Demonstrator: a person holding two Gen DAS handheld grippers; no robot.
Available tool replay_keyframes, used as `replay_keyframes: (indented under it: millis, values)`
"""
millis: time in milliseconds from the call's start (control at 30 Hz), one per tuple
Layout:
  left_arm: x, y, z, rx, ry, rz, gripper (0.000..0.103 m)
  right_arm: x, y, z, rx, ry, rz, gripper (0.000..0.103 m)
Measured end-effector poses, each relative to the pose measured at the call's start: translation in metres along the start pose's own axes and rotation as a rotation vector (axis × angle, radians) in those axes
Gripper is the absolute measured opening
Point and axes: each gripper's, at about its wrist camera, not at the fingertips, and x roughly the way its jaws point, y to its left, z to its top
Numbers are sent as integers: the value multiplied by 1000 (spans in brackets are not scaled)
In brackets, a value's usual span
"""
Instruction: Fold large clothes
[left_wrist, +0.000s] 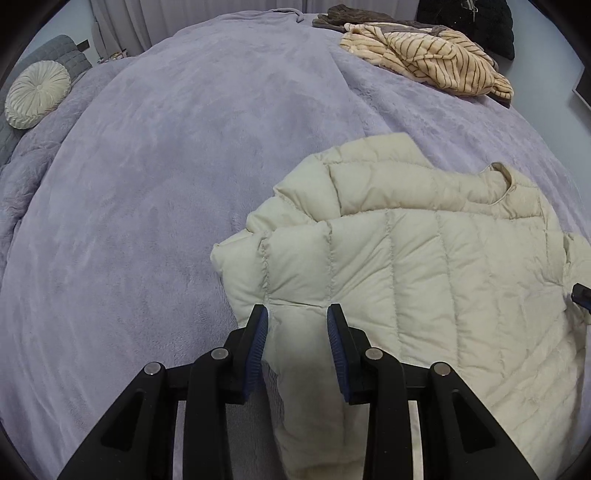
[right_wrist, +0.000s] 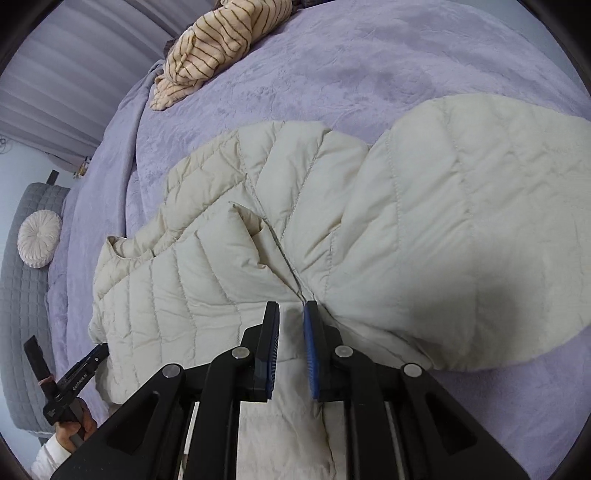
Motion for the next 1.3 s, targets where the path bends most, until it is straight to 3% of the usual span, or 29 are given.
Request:
replay_keyframes:
  millis: [33,67,100,133,167,200,300,467,533,667,733,1033,1300]
  values:
    - [-10,-4,0,6,-5,-1,35,-7,0,-2,5,-3,13,20]
    - [-20,-11,-1,15,-11,-2,35,-14,-1,-5,12,-1,26,34]
    - [-29,-17,-3,25,-18,-5,37,-20,-1,-9,21,3,38,57]
    - [-37,-25,-4,32,-22,-9,46,-27,-2,-14,29,3,50,64]
    - [-44,-34,-6,33,-28,-11,80,-33,-3,-19,34,2,60,66]
    - [-51,-42,-9,28,-44,-4,101,-37,-4,-23,36,7,66,66]
    - [-66,-71,-17,52,-90,-1,102,-50,-16,-36,73,28,79,66]
    - [-68,-117,-30,73,-28,4,102,-66,-44,-56,122,33,66,68]
    - [-69,-136,-34,86,-10,6,102,-74,-61,-62,166,21,67,81]
    - [-67,-175,-40,78,29,-42,102,-93,-101,-70,256,-34,56,86]
    - [-61,-193,-39,74,49,-60,102,-103,-124,-70,295,-62,51,103]
    - [-39,-269,-38,104,81,-87,102,-135,-229,-38,495,-164,91,103]
    - [-23,-310,-11,87,13,-45,102,-136,-298,2,686,-318,249,103]
